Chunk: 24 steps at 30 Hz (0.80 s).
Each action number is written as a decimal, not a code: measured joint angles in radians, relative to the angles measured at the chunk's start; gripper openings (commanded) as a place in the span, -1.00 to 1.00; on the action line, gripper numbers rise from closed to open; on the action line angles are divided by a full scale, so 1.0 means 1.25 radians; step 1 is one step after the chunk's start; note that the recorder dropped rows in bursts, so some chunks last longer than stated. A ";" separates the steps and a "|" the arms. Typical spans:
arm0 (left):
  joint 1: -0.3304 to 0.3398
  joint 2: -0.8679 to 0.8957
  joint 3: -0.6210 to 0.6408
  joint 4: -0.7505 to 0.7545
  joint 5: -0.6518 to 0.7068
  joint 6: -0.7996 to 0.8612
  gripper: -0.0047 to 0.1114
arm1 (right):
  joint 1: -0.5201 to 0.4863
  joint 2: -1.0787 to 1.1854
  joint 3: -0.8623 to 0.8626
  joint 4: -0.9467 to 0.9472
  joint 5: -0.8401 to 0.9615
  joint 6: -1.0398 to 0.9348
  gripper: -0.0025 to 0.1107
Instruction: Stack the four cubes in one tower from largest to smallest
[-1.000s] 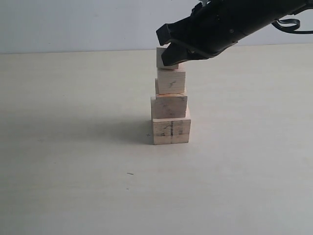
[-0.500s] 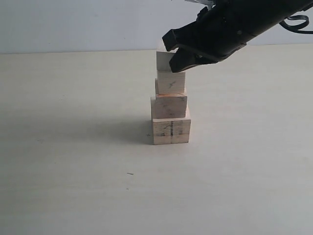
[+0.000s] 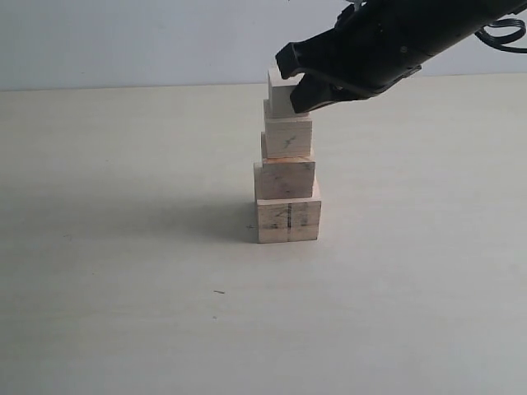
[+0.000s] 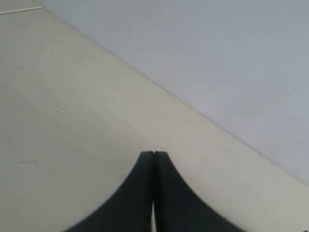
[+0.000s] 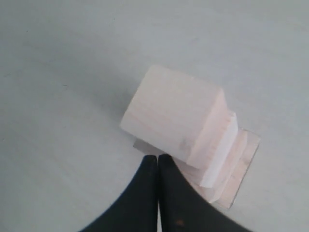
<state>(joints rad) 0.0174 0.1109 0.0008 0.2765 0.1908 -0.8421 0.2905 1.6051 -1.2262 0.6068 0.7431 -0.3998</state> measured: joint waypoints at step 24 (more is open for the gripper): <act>0.000 0.000 0.000 0.000 0.000 0.000 -0.92 | -0.153 -0.114 0.000 -0.551 -0.176 0.448 -0.96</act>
<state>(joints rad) 0.0174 0.1109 0.0008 0.2765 0.1908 -0.8421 0.0988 1.4626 -1.2262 -0.0817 0.5234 0.1598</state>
